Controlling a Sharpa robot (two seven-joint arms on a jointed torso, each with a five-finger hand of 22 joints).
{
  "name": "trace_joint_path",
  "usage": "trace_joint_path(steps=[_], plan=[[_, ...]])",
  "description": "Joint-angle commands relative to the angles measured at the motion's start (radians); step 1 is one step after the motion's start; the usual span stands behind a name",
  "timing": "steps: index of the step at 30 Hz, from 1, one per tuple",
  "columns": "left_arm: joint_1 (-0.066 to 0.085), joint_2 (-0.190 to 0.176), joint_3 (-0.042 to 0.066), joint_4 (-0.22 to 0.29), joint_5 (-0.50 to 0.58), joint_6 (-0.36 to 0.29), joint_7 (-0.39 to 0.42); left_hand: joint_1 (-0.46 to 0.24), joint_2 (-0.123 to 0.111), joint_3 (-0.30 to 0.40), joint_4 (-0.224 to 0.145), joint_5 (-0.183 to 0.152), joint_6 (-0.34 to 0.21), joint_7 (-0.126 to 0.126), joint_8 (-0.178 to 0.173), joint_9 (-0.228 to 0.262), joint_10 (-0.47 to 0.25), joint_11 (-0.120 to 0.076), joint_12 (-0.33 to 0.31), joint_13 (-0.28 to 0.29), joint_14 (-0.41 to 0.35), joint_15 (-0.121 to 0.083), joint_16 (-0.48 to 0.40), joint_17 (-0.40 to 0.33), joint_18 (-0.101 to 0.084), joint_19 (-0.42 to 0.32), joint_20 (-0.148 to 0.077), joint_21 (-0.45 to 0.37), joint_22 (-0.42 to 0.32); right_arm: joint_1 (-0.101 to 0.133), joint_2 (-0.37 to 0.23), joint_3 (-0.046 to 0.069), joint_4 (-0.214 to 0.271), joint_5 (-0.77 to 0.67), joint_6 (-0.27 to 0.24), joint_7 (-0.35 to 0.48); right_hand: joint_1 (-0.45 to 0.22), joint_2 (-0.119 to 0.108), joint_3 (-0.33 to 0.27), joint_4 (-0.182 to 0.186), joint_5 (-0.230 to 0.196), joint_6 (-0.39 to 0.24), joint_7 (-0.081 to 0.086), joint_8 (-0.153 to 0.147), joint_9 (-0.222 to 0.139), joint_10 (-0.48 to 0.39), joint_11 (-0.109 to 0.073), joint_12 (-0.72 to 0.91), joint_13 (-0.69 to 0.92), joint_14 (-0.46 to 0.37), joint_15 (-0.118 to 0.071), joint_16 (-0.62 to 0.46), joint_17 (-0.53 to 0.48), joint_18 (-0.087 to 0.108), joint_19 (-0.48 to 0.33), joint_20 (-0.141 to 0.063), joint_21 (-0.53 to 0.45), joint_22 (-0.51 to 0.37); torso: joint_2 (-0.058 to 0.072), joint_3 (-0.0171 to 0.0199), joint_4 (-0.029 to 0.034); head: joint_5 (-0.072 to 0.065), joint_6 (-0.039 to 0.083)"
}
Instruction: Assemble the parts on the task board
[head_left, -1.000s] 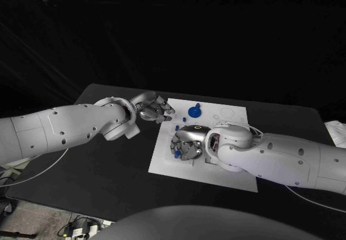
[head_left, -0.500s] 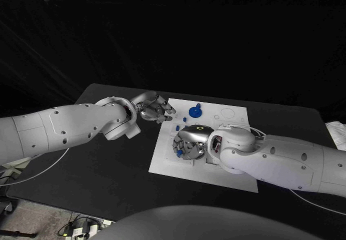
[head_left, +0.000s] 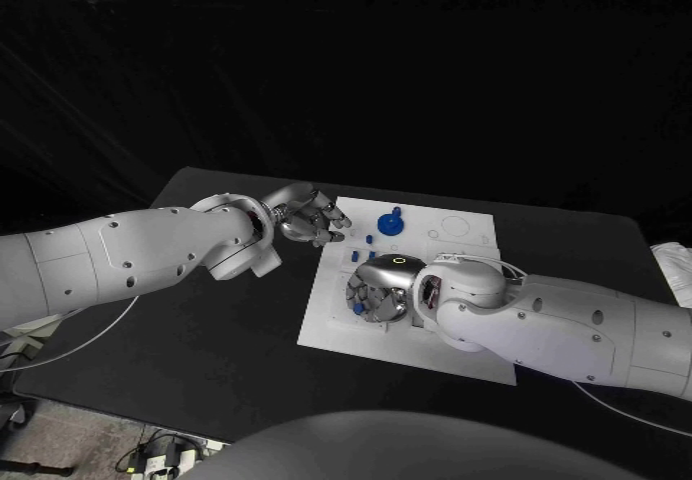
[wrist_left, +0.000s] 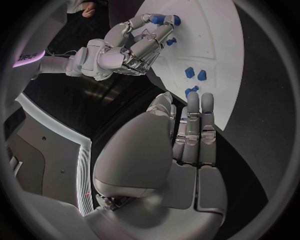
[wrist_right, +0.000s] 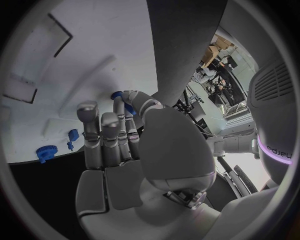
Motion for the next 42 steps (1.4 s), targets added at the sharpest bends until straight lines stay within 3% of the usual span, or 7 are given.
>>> trace_joint_path(steps=[1,10,13,17,28,36,42], plan=[[0.0,0.001,0.001,0.003,0.005,0.014,-0.002,0.009,0.0,0.007,-0.002,0.005,-0.003,0.007,0.0,0.0,0.002,0.003,0.003,-0.001,-0.002,0.006,0.007,-0.002,0.012,0.002,0.002,-0.003,0.024,-0.008,0.004,-0.002,-0.008,-0.026,-0.009,0.002,-0.008,-0.002,0.005,0.0,0.006,0.001,0.004,0.005,0.001,-0.007,0.001,-0.006,-0.002,0.002,0.003,0.004,-0.002,-0.001,0.003,0.0,0.0,0.083,0.001,0.0007,0.0009,0.003,0.0],[0.0,-0.001,0.001,0.004,0.005,0.02,-0.008,0.009,0.0,0.007,-0.002,0.005,-0.003,0.007,0.0,0.0,0.002,0.003,0.003,-0.001,-0.002,0.006,0.007,-0.002,0.012,0.002,0.002,-0.003,0.024,-0.013,0.001,-0.002,-0.01,-0.035,0.0,-0.005,-0.011,-0.006,0.008,-0.003,0.002,-0.014,0.008,-0.01,-0.006,-0.013,0.005,-0.016,-0.007,-0.003,0.006,0.003,-0.006,-0.001,-0.001,0.002,-0.002,0.081,0.0,-0.0009,-0.0015,0.003,0.0],[0.0,0.001,0.001,0.003,0.005,0.022,-0.009,0.009,0.0,0.007,-0.002,0.005,-0.003,0.007,0.0,0.0,0.002,0.003,0.003,-0.001,-0.002,0.006,0.007,-0.002,0.012,0.002,0.002,-0.003,0.024,-0.014,0.001,-0.002,-0.009,-0.035,0.004,-0.01,-0.02,-0.012,0.017,-0.003,-0.023,-0.086,0.012,-0.062,-0.035,-0.025,0.006,-0.028,-0.013,-0.011,0.009,0.0,-0.014,0.001,-0.01,0.004,-0.01,0.078,-0.001,-0.0014,-0.0013,0.0,0.0],[0.0,0.002,0.001,0.003,0.005,0.025,-0.011,0.009,0.0,0.007,-0.002,0.005,-0.003,0.007,0.0,0.0,0.002,0.003,0.003,-0.001,-0.002,0.006,0.007,-0.002,0.012,0.002,0.002,-0.003,0.024,-0.014,-0.001,-0.002,-0.007,-0.038,0.01,-0.016,-0.025,-0.019,0.021,-0.004,-0.043,-0.108,0.009,-0.084,-0.053,-0.041,0.012,-0.037,-0.015,-0.02,0.013,-0.004,-0.023,0.003,-0.02,0.007,-0.022,0.074,0.0,-0.0009,-0.0008,0.0,0.0],[0.0,0.001,0.001,0.003,0.006,0.031,-0.016,0.009,-0.001,0.007,-0.001,0.005,-0.003,0.008,0.0,0.0,0.001,0.003,0.003,-0.001,-0.002,0.006,0.007,-0.002,0.012,0.002,0.002,-0.003,0.024,-0.015,-0.026,-0.002,0.019,-0.056,0.009,-0.027,-0.06,-0.05,-0.004,0.012,-0.209,-0.216,-0.04,-0.176,-0.126,-0.117,0.043,-0.054,-0.007,-0.086,0.043,-0.04,-0.096,0.016,-0.088,0.034,-0.122,0.048,0.0,-0.0004,0.0005,0.002,0.0],[0.0,-0.002,0.001,0.005,0.006,0.032,-0.019,0.01,-0.002,0.007,-0.001,0.006,-0.004,0.008,0.0,0.0,0.001,0.003,0.003,-0.001,-0.003,0.006,0.007,-0.003,0.012,0.002,0.003,-0.003,0.024,0.0,-0.085,0.001,0.083,-0.073,-0.093,-0.006,-0.065,-0.051,-0.035,0.027,-0.25,-0.238,-0.049,-0.199,-0.156,-0.142,0.052,-0.038,0.01,-0.101,0.051,-0.043,-0.112,0.022,-0.102,0.045,-0.16,0.041,0.0,0.0001,-0.0005,0.003,0.0],[0.0,-0.007,0.001,0.006,0.006,0.03,-0.018,0.01,-0.002,0.007,-0.001,0.006,-0.004,0.008,0.0,0.0,0.001,0.003,0.003,-0.001,-0.003,0.006,0.007,-0.003,0.012,0.002,0.003,-0.003,0.024,0.057,-0.181,0.004,0.18,-0.04,-0.202,0.036,-0.062,-0.045,-0.052,0.042,-0.256,-0.242,-0.052,-0.206,-0.173,-0.117,0.042,-0.007,0.026,-0.09,0.045,-0.035,-0.103,0.022,-0.086,0.044,-0.152,0.045,0.001,-0.0001,-0.0016,-0.001,0.0]])
